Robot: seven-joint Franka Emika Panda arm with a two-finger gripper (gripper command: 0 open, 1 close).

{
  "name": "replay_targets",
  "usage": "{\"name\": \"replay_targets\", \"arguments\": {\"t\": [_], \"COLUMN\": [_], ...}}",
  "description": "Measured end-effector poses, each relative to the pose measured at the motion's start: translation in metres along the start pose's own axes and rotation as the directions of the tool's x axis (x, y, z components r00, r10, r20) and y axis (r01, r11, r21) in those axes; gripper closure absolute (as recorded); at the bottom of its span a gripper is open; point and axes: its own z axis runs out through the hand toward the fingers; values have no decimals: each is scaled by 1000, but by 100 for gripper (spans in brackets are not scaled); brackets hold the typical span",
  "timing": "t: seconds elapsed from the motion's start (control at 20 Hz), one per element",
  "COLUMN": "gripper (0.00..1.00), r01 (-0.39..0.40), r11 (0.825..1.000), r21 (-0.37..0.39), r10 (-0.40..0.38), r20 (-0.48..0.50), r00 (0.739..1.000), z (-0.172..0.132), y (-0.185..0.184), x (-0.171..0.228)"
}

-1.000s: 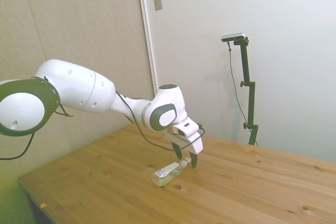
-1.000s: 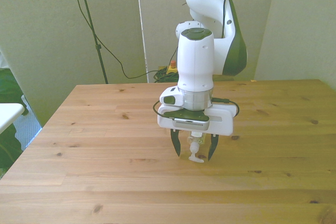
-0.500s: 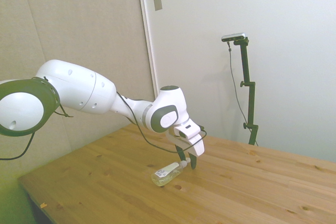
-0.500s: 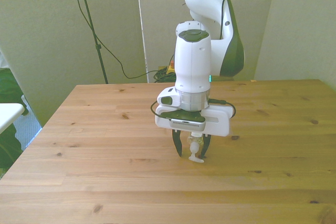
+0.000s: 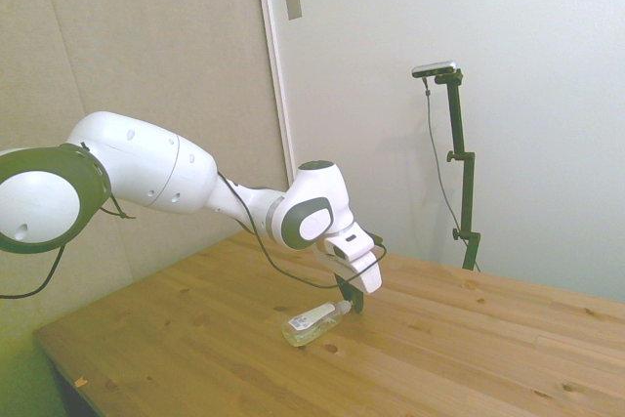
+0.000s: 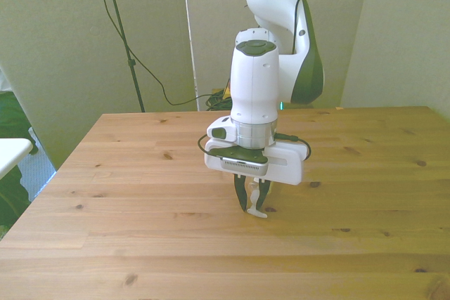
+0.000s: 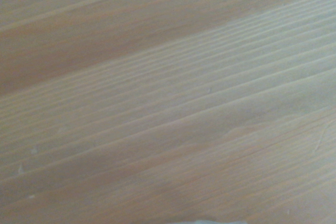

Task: Stand the sanitizer

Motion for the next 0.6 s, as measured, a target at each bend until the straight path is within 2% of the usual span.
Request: {"name": "replay_targets", "arguments": {"t": [0.35,0.45,0.6], "gripper": [100,100,100], "r01": [-43,-60,-82], "r11": [999,996,981], "r21": [29,72,173], "r10": [43,61,100], "r20": [15,-9,-100], "r00": [999,998,990], "z": [-1,-5,-31], "y": [-1,-4,-9], "x": [-5,-8,-11]}}
